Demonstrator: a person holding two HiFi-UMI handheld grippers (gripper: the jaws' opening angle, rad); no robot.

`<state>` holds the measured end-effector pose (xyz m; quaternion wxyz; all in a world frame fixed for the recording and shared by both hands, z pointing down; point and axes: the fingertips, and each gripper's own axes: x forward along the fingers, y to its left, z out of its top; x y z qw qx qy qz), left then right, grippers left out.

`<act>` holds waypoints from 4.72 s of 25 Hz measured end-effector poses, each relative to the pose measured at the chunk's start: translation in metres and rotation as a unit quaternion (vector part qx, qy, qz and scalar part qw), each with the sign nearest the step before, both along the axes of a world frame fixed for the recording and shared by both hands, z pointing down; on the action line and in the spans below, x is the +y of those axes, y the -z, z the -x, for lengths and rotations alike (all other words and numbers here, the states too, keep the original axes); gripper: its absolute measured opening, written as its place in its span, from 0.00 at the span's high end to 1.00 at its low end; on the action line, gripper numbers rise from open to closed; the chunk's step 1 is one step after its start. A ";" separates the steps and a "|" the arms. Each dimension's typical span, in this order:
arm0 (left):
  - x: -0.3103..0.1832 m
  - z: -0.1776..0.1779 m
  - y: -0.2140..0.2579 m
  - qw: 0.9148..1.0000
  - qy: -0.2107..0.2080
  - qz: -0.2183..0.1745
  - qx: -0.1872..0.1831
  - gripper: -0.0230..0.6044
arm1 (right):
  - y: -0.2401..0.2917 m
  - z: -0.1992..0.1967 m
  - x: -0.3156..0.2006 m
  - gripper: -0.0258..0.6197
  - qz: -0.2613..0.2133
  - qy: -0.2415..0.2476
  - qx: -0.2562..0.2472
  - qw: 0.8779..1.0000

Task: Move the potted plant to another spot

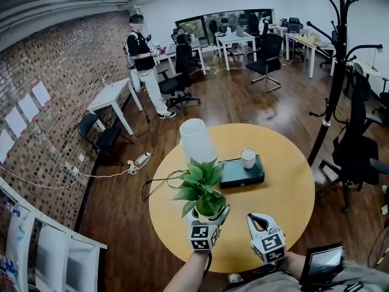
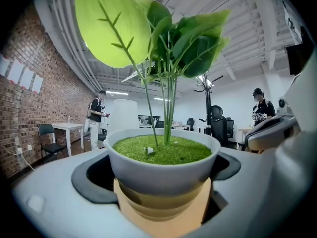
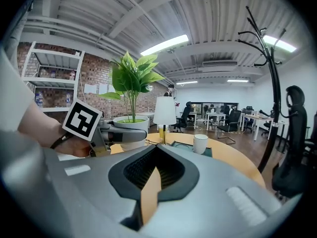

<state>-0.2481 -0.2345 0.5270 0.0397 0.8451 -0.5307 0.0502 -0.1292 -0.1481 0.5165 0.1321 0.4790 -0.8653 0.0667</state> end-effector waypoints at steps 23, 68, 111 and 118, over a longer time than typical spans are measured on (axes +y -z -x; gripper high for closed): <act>-0.006 -0.177 0.007 0.998 0.065 -0.009 -0.002 0.11 | 0.003 -0.196 -0.026 0.96 -0.013 0.047 -0.021 0.999; -0.086 -0.297 -0.076 0.999 0.004 0.051 0.018 0.11 | -0.048 -0.294 -0.102 0.95 0.034 -0.005 0.035 0.999; -0.133 -0.333 -0.185 0.997 -0.012 0.067 -0.020 0.11 | -0.115 -0.330 -0.128 0.95 0.096 0.020 0.102 0.990; -0.131 -0.334 -0.187 0.998 -0.019 0.061 -0.025 0.10 | -0.117 -0.325 -0.127 0.95 0.097 0.021 0.105 0.990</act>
